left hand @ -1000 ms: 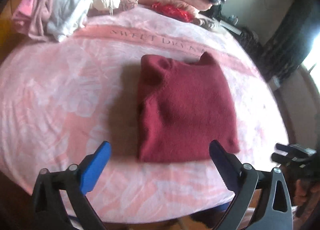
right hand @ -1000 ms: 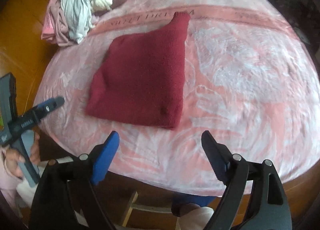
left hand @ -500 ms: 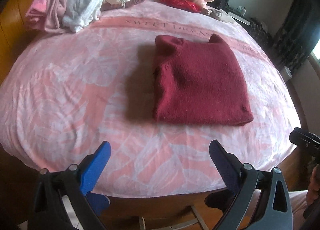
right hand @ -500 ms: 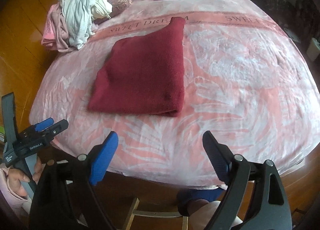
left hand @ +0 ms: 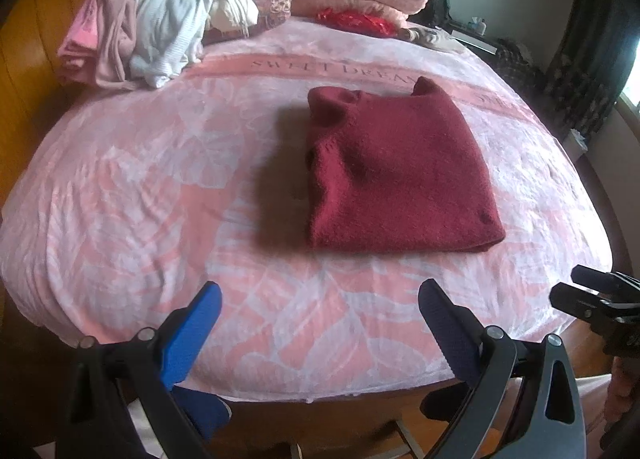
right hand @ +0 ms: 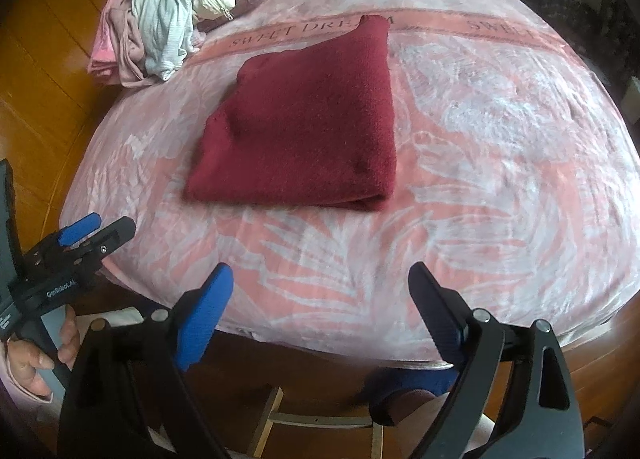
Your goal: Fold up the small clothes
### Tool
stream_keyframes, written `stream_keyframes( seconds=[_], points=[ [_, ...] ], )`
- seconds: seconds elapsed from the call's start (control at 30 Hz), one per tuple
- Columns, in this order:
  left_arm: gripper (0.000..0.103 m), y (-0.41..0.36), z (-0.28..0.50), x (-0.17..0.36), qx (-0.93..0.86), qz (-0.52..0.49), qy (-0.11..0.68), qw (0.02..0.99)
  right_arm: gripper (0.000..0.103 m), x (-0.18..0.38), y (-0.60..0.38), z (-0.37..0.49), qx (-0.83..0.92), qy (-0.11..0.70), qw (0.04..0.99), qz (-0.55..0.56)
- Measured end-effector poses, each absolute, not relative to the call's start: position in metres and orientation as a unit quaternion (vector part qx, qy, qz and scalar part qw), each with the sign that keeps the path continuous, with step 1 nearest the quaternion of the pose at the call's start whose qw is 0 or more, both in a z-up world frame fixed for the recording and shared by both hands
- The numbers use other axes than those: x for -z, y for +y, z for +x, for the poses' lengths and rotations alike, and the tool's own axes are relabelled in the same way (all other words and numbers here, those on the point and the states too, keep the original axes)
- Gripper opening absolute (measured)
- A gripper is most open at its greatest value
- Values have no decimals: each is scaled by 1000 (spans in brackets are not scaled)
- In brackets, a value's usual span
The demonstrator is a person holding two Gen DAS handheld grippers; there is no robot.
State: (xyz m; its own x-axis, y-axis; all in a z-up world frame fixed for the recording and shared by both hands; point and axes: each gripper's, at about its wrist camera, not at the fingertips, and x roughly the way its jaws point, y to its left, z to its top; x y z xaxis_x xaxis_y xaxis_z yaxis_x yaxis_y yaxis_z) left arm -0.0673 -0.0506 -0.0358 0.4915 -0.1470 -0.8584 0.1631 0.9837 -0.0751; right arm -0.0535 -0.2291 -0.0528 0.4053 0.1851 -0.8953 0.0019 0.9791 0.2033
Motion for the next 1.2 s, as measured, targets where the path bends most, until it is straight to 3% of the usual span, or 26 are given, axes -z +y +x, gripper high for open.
stream_keyframes(
  seconds=[1.2],
  points=[
    [99,-60,-71,51,81,25,516,852,91,57,-225,-56,-47,549,830,85]
  ],
)
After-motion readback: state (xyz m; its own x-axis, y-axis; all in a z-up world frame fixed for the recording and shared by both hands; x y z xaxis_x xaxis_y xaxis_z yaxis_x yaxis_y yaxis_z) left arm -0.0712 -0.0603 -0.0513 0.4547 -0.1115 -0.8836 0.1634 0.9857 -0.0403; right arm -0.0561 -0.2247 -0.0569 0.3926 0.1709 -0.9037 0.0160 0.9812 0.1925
